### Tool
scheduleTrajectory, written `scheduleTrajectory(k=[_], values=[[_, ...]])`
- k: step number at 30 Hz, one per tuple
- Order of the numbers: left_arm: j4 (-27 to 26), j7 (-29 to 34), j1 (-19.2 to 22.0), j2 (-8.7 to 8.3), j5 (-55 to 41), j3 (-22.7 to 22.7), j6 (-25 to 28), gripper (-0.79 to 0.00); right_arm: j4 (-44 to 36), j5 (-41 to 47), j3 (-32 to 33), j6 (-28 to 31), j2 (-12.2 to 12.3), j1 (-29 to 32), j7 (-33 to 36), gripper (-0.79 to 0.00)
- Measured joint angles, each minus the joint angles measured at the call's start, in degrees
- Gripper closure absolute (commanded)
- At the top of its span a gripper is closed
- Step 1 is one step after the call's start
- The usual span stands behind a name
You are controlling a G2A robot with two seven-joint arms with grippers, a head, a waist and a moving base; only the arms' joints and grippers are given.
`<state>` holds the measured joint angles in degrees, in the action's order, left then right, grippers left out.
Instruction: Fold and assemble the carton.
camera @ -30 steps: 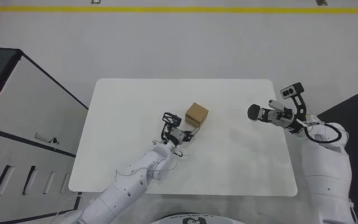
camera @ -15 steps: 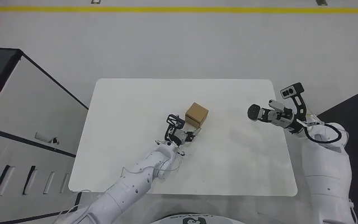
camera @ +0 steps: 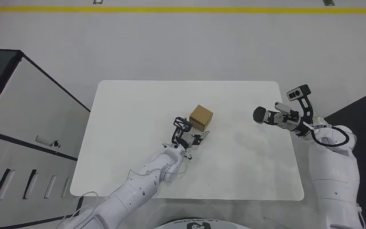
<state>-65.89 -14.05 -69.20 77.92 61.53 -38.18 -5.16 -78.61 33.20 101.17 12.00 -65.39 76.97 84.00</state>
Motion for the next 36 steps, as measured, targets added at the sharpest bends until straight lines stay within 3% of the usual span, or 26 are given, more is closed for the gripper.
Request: scheduleTrajectory(k=[7, 12, 16, 18, 19, 22, 23, 25, 33, 36], values=[[5.0, -2.8, 2.1, 1.93, -1.8, 0.5, 0.7, -0.779, 0.0, 0.0, 0.0, 0.0, 0.0, 0.0, 0.0, -0.785], [8.2, -4.0, 3.4, 3.2, -2.4, 0.8, 1.2, -0.68, 0.0, 0.0, 0.0, 0.0, 0.0, 0.0, 0.0, -0.785], [10.0, -4.5, 4.1, 4.07, -2.6, 1.1, 1.5, -0.573, 0.0, 0.0, 0.0, 0.0, 0.0, 0.0, 0.0, -0.785], [10.8, -4.8, 4.4, 4.49, -2.6, 1.2, 1.6, -0.48, 0.0, 0.0, 0.0, 0.0, 0.0, 0.0, 0.0, -0.785], [11.1, -4.9, 4.5, 4.65, -2.6, 1.3, 1.7, -0.379, 0.0, 0.0, 0.0, 0.0, 0.0, 0.0, 0.0, -0.785], [12.1, -5.1, 4.8, 5.13, -2.5, 1.2, 1.8, -0.329, 0.0, 0.0, 0.0, 0.0, 0.0, 0.0, 0.0, -0.785], [12.5, -5.2, 4.9, 5.29, -2.5, 1.1, 1.8, -0.243, 0.0, 0.0, 0.0, 0.0, 0.0, 0.0, 0.0, -0.785], [13.0, -5.4, 5.0, 5.51, -2.4, 1.0, 1.7, -0.182, 0.0, 0.0, 0.0, 0.0, 0.0, 0.0, 0.0, -0.785], [13.8, -6.2, 4.8, 6.12, -1.2, 0.2, 1.4, -0.188, 0.0, 0.0, 0.0, 0.0, 0.0, 0.0, 0.0, -0.785], [13.9, -6.2, 4.8, 6.29, -0.7, -0.1, 1.5, -0.252, 0.0, 0.0, 0.0, 0.0, 0.0, 0.0, 0.0, -0.785]])
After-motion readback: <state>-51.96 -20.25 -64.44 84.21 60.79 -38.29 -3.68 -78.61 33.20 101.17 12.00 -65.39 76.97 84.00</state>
